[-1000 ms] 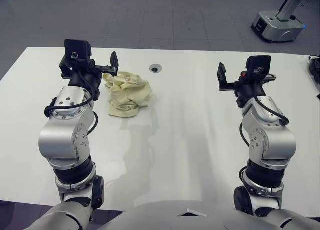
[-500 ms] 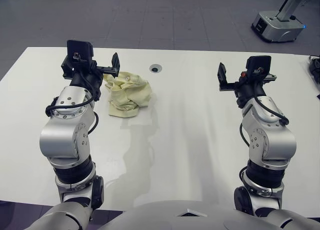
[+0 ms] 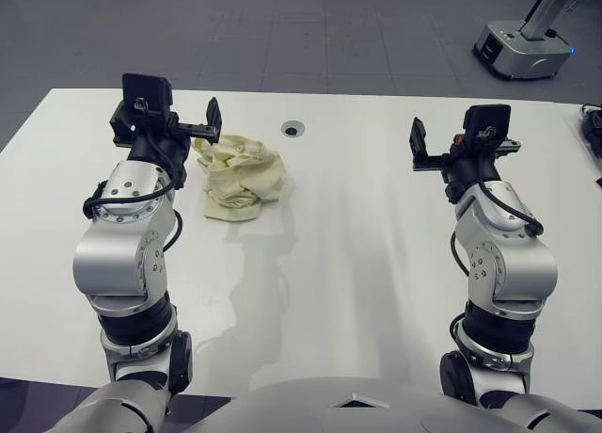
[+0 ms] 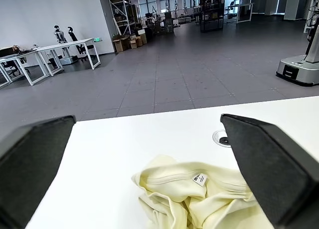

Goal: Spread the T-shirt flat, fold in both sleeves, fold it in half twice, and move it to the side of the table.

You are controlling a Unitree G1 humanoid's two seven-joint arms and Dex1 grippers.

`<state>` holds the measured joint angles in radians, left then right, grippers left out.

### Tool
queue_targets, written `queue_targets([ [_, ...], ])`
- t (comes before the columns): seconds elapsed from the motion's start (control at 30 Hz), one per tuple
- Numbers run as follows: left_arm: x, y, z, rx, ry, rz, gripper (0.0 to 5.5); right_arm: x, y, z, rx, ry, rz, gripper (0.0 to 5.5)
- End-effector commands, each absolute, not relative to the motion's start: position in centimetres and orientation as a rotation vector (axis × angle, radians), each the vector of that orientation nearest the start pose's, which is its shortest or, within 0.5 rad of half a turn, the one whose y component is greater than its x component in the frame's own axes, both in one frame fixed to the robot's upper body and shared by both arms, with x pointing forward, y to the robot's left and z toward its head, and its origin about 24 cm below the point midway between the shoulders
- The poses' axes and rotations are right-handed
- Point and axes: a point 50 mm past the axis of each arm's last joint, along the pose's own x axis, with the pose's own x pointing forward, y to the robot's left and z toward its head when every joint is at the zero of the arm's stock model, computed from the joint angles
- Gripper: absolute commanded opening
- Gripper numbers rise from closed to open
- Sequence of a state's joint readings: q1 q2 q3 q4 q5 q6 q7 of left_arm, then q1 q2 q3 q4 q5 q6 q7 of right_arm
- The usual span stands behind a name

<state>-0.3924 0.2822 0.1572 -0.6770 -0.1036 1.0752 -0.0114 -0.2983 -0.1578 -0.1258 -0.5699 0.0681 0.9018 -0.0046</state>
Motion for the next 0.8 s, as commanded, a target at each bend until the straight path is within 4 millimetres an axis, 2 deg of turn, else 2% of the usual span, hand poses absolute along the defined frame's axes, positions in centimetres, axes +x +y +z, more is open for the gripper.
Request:
queue_targets([
  [0.03,26.5,18.6,19.8,0.17,-0.006,0.055,5.4,27.2,-17.4,16.6,-0.083,0.019,-0.032,5.37],
  [0.13,27.0,18.9,19.5,0.176,0.004,0.052,5.4,27.2,-17.4,16.7,-0.082,0.018,-0.032,5.37],
  [0.27,30.4,20.2,18.0,0.25,0.057,0.031,5.4,27.3,-17.2,16.6,-0.079,0.02,-0.032,5.37],
  [0.37,33.6,21.0,15.7,0.328,0.136,-0.02,5.4,27.4,-17.1,16.6,-0.081,0.018,-0.025,5.37],
  [0.4,34.2,21.1,15.1,0.345,0.153,-0.036,5.4,27.5,-17.1,16.6,-0.081,0.017,-0.024,5.37],
  [0.47,35.1,21.4,12.6,0.407,0.233,-0.08,5.4,27.7,-17.1,16.7,-0.089,0.011,-0.011,5.37],
  [0.6,34.7,21.6,7.5,0.53,0.378,-0.181,5.4,28.0,-17.5,17.1,-0.105,-0.003,-0.008,5.37],
  [0.7,33.7,20.9,5.6,0.558,0.408,-0.258,5.4,28.0,-17.5,17.0,-0.113,-0.003,-0.002,5.37],
  [0.8,32.2,18.8,5.1,0.514,0.388,-0.367,5.4,27.9,-17.4,16.6,-0.136,0.027,0.058,5.37],
])
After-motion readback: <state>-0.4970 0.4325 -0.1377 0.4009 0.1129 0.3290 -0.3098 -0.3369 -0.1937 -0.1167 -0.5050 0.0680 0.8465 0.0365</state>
